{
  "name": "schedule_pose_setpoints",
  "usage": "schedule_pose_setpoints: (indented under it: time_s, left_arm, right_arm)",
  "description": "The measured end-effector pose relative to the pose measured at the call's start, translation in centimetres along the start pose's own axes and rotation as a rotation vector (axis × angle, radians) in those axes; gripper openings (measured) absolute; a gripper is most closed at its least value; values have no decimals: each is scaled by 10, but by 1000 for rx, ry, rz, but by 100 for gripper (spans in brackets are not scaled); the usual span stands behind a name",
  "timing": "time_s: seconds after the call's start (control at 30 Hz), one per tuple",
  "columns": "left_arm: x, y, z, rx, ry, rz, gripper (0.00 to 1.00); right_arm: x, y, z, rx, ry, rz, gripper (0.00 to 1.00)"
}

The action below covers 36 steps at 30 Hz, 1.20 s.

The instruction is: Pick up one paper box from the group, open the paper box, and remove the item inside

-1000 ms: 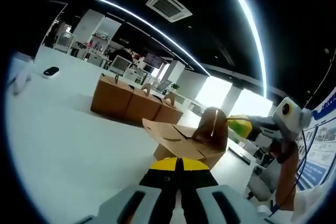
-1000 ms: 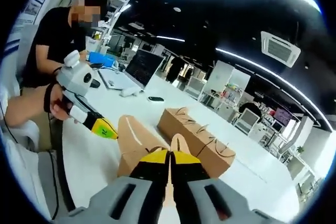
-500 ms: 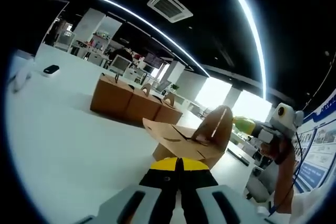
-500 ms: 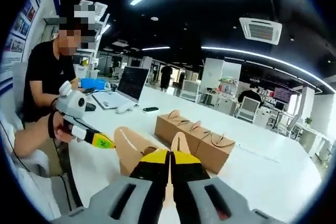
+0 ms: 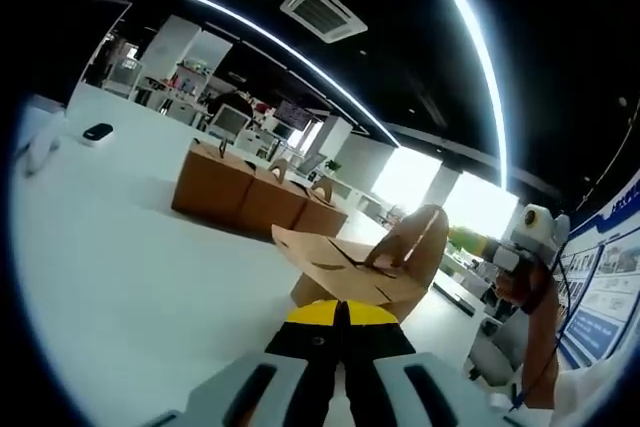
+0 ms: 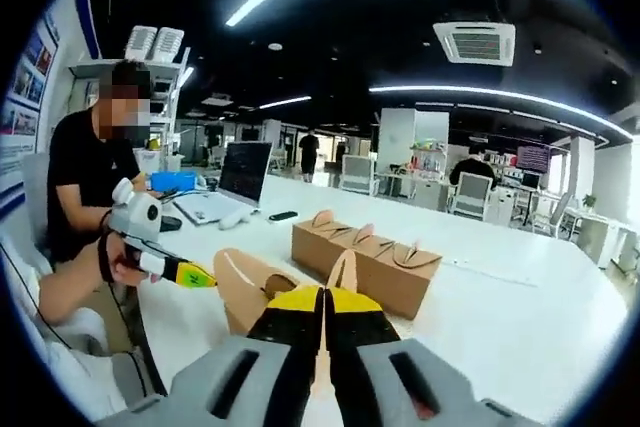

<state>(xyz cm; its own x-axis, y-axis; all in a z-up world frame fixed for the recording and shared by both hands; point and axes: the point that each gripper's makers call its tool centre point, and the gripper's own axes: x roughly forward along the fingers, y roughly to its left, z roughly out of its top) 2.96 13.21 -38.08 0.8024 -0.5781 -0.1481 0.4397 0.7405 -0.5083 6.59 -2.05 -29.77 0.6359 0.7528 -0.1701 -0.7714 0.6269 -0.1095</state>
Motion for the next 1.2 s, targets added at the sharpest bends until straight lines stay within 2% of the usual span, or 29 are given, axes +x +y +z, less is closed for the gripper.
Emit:
schedule_pose_setpoints:
  time_s: [0.57,0.8,1.2]
  left_arm:
    - [0,0,0,0,-1,3,3]
    - [-1,2,0,-1,-5,8,3]
    - [-1,4,-1,-4,-4,13,3]
  right_arm:
    - [-12,-17,-14,47,7,-30,3]
    - [-16,-25,-26,166,-5,-24,3]
    - [-19,-34,-49,160,57,-45,3]
